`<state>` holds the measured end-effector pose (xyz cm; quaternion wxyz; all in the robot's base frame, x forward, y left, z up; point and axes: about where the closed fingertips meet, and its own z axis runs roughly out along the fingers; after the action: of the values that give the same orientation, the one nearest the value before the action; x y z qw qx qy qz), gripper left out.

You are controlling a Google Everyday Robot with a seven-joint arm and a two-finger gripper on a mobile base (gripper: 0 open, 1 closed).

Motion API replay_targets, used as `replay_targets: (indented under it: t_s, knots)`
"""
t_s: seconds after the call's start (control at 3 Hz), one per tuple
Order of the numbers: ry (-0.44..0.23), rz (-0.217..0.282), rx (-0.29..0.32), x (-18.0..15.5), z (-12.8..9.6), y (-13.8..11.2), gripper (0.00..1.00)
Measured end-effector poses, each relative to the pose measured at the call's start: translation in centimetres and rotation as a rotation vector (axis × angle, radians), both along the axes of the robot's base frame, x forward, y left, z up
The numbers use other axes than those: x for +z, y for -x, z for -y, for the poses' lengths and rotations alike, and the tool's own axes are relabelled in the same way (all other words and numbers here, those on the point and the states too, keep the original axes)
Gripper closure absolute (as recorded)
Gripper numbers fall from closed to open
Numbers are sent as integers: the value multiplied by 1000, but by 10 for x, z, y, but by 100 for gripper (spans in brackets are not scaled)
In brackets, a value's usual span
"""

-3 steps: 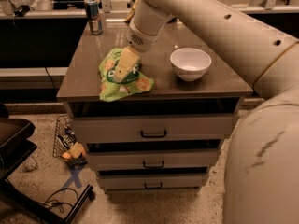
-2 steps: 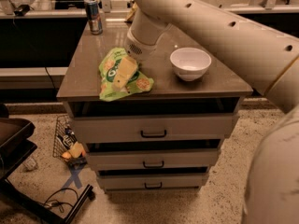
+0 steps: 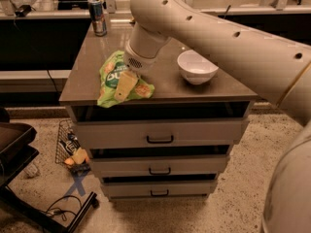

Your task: Move green rice chip bag near redbull can

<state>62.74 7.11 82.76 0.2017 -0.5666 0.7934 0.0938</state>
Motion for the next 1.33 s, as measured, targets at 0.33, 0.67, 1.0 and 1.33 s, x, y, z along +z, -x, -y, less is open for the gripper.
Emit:
replay_targets:
  t_s: [0.33, 0.67, 1.0, 1.33]
  knots:
    - [1, -2, 2, -2, -1, 1, 64]
    - [2, -4, 4, -3, -2, 1, 88]
    - [2, -4, 4, -2, -2, 1, 100]
    - [2, -3, 5, -2, -2, 1, 100]
